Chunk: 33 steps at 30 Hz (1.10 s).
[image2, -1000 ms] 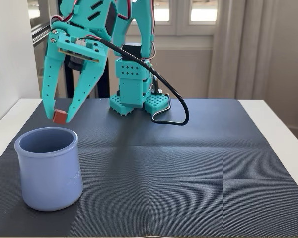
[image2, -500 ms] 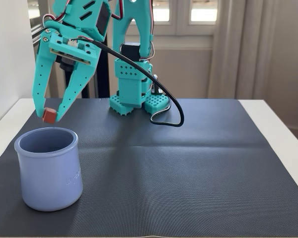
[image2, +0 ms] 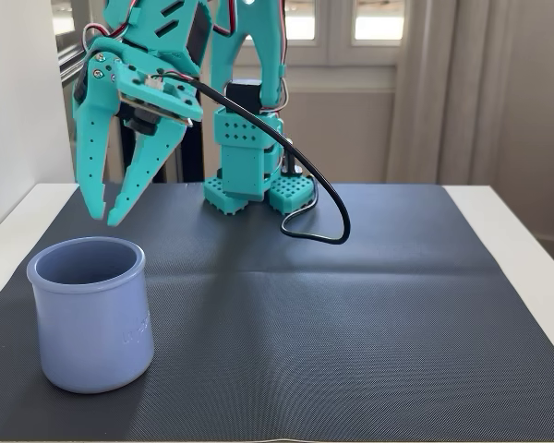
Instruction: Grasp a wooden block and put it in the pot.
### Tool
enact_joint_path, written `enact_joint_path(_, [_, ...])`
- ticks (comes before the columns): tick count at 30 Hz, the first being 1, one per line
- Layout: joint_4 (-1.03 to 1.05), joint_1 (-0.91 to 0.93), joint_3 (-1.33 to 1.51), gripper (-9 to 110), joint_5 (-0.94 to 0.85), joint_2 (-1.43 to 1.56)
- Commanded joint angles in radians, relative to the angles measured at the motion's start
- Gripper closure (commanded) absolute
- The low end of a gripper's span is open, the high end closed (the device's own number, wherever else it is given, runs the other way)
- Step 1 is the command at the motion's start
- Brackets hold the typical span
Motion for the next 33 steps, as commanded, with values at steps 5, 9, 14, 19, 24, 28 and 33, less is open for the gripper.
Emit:
enact_joint_path(5, [-0.017, -0.061, 0.104, 101, -0.278, 0.259])
enact_joint_path(9, [-0.017, -0.1, 0.218, 101, -0.499, 0.414])
enact_joint_path(14, [-0.014, -0.15, 0.373, 101, -0.67, 0.607])
enact_joint_path(19, [-0.008, -0.178, 0.56, 101, -0.718, 0.801])
enact_joint_path(24, [-0.006, -0.215, 0.741, 101, -0.796, 0.982])
enact_joint_path(28, [-0.006, -0.244, 0.87, 101, -0.793, 1.118])
enact_joint_path(33, [-0.006, -0.282, 0.994, 101, -0.79, 1.256])
